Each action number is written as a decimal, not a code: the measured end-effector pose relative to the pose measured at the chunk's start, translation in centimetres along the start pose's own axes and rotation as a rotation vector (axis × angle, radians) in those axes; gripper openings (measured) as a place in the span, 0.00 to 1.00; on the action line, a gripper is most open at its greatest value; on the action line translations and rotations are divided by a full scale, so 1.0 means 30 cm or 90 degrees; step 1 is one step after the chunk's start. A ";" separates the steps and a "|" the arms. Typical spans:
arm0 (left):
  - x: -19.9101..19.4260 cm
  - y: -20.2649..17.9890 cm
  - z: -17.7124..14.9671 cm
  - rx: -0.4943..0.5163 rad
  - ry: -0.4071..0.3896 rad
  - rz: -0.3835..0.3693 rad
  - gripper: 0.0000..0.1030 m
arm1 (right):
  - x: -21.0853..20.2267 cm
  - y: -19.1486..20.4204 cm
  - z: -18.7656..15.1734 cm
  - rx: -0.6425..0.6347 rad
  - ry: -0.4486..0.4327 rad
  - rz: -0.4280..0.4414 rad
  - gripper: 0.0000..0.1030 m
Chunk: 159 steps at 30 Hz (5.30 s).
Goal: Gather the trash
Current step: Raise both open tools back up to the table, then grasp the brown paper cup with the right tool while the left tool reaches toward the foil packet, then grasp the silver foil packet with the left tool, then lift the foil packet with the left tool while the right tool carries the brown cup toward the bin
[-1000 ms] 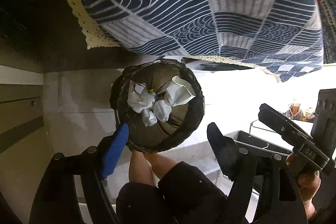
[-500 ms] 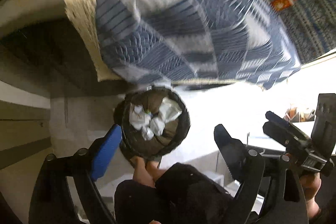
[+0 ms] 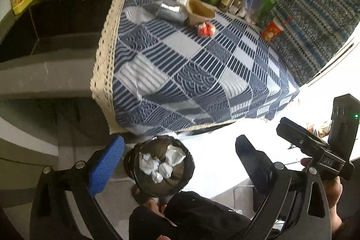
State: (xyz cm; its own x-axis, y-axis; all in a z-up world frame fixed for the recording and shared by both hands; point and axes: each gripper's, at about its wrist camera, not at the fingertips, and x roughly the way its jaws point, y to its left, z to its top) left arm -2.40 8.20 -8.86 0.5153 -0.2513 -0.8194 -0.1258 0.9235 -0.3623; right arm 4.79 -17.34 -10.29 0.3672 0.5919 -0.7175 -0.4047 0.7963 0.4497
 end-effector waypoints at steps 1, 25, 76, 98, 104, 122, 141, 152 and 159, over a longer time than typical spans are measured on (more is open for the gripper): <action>-0.017 0.001 0.009 -0.001 -0.012 -0.004 0.93 | -0.010 0.004 0.009 0.001 -0.006 0.000 0.95; -0.059 -0.039 0.175 0.023 -0.087 0.007 0.93 | 0.012 0.076 0.310 -0.080 -0.046 0.004 0.95; 0.334 0.005 0.452 -0.179 -0.014 0.128 0.93 | 0.731 -0.031 0.855 -0.350 0.133 0.019 0.53; 0.568 -0.161 0.818 0.010 0.040 0.205 0.93 | 0.468 -0.442 0.922 -0.142 0.072 0.125 0.53; 0.666 -0.135 0.891 0.033 0.056 0.258 0.93 | 0.484 -0.526 0.882 -0.108 0.098 0.132 0.53; 0.795 -0.066 0.922 0.011 0.099 0.274 0.75 | 0.505 -0.593 0.902 -0.104 0.119 0.161 0.53; 0.683 -0.110 0.827 -0.040 0.078 0.270 0.74 | 0.489 -0.593 0.868 -0.109 0.143 0.193 0.53; 0.518 -0.199 0.747 0.001 0.039 0.204 0.74 | 0.325 -0.506 0.769 -0.123 0.097 0.150 0.53; 0.425 -0.238 0.666 0.026 0.014 0.164 0.74 | 0.214 -0.434 0.686 -0.121 0.066 0.123 0.53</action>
State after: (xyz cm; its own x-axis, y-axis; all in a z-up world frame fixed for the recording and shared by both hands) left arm 22.01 4.18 -7.84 0.4522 -0.0128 -0.8918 -0.2150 0.9688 -0.1229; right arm 29.66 -21.32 -9.81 0.1840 0.7066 -0.6833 -0.6126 0.6261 0.4824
